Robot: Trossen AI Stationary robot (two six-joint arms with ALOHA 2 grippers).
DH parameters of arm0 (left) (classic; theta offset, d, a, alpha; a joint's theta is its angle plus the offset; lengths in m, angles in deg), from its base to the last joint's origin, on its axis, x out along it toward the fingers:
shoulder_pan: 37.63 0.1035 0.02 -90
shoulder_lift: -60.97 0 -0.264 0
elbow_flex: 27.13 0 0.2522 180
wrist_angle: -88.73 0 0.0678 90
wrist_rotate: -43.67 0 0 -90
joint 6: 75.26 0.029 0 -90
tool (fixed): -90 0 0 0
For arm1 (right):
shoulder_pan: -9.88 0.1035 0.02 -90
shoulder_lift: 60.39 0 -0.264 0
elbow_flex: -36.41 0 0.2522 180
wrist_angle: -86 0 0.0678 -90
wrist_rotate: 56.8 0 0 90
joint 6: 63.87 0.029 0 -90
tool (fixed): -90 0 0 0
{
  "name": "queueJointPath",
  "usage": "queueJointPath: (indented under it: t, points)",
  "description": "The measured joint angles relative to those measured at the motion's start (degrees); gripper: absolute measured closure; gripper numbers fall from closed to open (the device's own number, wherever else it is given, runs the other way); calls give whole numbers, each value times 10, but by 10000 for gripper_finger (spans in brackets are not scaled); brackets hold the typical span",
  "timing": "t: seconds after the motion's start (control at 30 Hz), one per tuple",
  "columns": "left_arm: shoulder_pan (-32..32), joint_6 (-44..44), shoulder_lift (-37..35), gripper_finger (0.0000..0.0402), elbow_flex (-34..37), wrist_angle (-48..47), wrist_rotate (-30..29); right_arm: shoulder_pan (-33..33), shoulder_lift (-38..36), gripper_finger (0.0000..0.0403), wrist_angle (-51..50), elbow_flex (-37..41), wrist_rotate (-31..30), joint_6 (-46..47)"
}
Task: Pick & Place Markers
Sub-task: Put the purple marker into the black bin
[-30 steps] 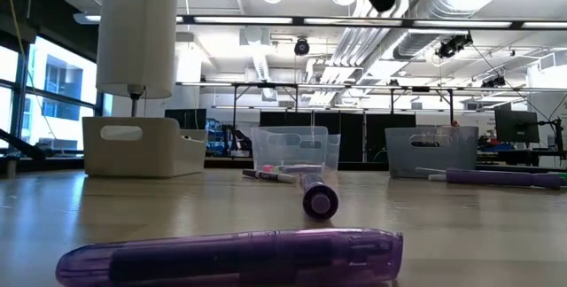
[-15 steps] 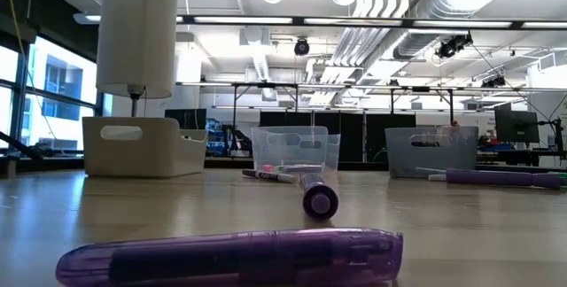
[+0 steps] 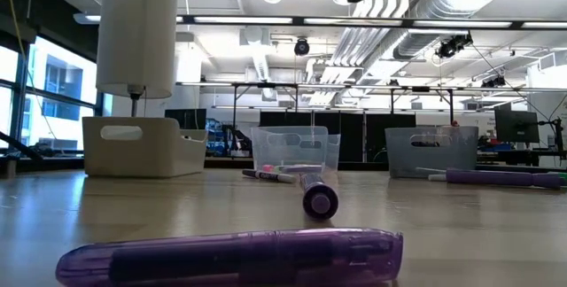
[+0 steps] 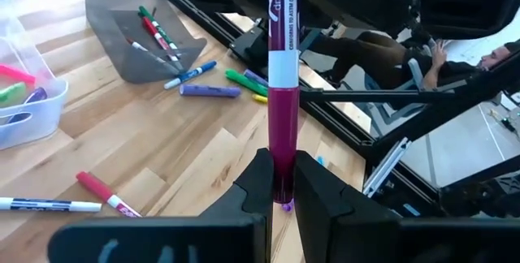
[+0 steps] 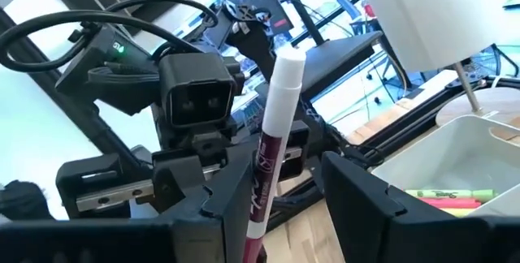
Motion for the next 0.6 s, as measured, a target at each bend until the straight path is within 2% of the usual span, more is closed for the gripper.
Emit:
queueJointPath:
  t: [0.4,0.5,0.6]
  points:
    - [0,20,0,376,0,-3,10,0,0,270,29,0,-10,-50]
    - [0,27,0,376,0,-4,10,0,0,293,31,0,-12,-51]
    - [0,28,0,376,0,-5,9,0,0,332,32,0,-12,-67]
